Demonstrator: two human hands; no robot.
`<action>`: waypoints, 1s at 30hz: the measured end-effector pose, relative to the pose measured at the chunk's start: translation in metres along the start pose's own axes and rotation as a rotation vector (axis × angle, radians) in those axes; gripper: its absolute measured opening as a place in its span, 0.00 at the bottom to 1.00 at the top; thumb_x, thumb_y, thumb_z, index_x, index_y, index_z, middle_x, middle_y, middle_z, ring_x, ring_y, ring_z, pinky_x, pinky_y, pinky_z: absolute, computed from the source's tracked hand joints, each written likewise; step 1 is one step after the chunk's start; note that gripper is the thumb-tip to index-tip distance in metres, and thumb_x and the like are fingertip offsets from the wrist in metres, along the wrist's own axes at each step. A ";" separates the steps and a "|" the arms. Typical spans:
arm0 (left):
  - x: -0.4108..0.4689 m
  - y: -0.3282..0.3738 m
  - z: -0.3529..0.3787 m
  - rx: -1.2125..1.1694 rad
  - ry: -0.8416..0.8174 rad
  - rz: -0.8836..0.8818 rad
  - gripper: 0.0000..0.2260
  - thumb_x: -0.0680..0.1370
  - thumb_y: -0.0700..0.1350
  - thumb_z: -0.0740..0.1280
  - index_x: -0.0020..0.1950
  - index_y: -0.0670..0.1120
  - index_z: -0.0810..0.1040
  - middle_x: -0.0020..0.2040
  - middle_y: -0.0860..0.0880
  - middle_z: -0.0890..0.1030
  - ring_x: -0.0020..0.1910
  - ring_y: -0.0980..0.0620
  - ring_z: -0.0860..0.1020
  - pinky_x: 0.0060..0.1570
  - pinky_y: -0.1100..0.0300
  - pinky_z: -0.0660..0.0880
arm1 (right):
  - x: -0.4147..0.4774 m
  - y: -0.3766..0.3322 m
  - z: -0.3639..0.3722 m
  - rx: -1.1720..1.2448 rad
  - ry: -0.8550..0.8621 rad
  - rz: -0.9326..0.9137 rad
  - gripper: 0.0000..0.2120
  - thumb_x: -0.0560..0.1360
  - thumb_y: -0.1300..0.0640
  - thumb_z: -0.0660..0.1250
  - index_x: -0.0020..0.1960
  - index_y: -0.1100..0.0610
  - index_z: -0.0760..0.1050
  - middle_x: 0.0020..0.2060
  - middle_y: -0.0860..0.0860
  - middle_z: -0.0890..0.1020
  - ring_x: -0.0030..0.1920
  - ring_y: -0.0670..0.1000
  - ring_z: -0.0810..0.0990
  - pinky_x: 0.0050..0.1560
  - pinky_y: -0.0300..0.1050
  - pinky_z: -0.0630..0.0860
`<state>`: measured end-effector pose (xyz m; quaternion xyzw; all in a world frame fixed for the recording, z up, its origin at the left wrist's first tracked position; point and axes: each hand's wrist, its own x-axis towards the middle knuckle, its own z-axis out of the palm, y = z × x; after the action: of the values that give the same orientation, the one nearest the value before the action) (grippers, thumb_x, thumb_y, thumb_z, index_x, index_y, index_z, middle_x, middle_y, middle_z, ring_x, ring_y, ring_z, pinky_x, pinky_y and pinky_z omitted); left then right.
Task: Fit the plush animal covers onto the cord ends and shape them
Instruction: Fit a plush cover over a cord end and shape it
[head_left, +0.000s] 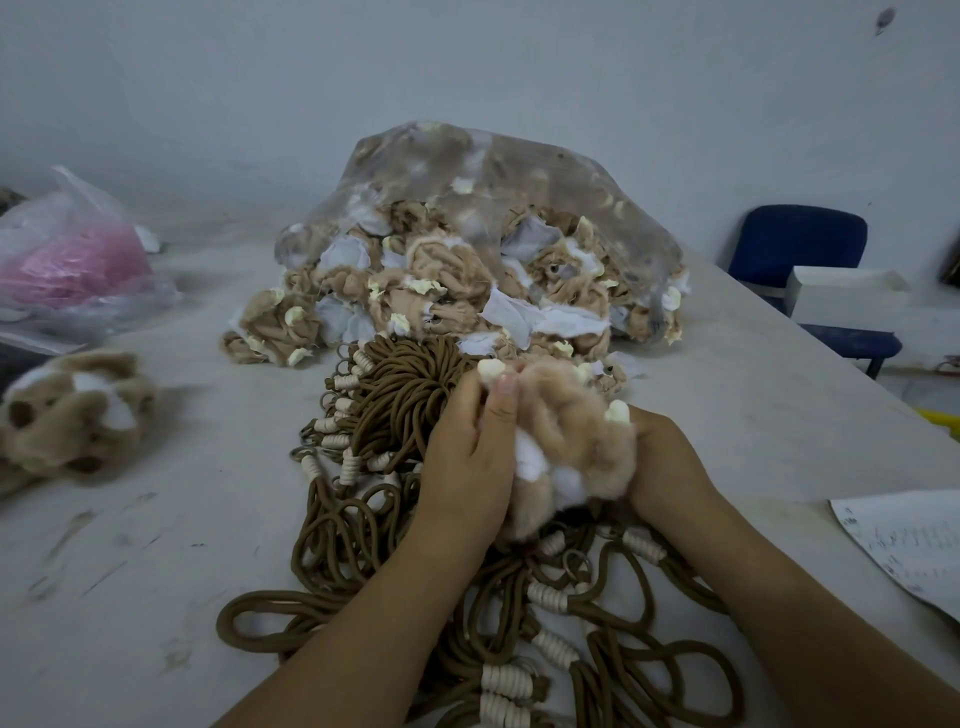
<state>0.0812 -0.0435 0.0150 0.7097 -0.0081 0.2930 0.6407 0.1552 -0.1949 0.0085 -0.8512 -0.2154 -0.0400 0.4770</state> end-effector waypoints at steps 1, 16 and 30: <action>0.000 0.000 0.000 0.007 0.007 0.001 0.12 0.83 0.53 0.57 0.47 0.50 0.77 0.41 0.53 0.80 0.38 0.62 0.77 0.37 0.69 0.74 | 0.000 -0.001 -0.002 -0.004 0.025 0.030 0.27 0.74 0.74 0.63 0.28 0.45 0.70 0.22 0.34 0.77 0.29 0.30 0.75 0.36 0.31 0.70; 0.002 0.003 -0.003 -0.069 -0.020 -0.122 0.23 0.73 0.63 0.57 0.44 0.46 0.80 0.36 0.48 0.82 0.36 0.56 0.79 0.37 0.61 0.76 | 0.001 -0.008 -0.015 -0.160 0.064 -0.142 0.17 0.75 0.50 0.63 0.29 0.51 0.75 0.26 0.46 0.77 0.30 0.47 0.74 0.35 0.49 0.73; 0.005 0.001 -0.007 -0.072 0.039 -0.076 0.15 0.77 0.61 0.61 0.46 0.53 0.81 0.39 0.52 0.83 0.38 0.56 0.81 0.35 0.63 0.78 | 0.001 -0.003 -0.018 -0.086 0.047 -0.163 0.19 0.74 0.43 0.64 0.32 0.57 0.76 0.29 0.54 0.78 0.32 0.51 0.76 0.34 0.46 0.70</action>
<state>0.0825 -0.0358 0.0186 0.6801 0.0208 0.2818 0.6765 0.1576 -0.2084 0.0205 -0.8493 -0.2706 -0.1080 0.4402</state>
